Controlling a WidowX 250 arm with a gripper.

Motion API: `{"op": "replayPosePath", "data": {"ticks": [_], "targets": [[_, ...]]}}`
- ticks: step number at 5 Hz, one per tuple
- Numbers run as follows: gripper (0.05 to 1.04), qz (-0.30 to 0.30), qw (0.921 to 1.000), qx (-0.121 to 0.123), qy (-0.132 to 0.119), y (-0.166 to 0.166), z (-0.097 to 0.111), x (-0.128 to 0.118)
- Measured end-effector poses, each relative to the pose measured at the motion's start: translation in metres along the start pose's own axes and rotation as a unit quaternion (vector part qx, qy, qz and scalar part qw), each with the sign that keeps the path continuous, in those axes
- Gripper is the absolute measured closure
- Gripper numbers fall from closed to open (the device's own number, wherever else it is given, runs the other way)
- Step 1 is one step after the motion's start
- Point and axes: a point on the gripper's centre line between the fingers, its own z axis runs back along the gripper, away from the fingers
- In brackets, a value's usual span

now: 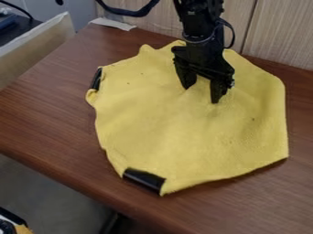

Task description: Move the cloth to the center of the table

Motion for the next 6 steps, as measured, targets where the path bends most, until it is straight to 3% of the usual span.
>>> {"op": "replayPosePath", "data": {"ticks": [1, 2, 5, 6], "targets": [[0.084, -0.001, 0.9999, -0.006, 0.014, -0.006, 0.005, -0.007], [0.083, 0.005, 1.0000, -0.006, 0.005, -0.009, 0.020, -0.006], [0.083, -0.001, 0.9988, 0.025, -0.042, -0.015, 0.079, -0.002], [0.083, -0.002, 0.9987, 0.025, -0.043, -0.016, 0.081, -0.002]]}}
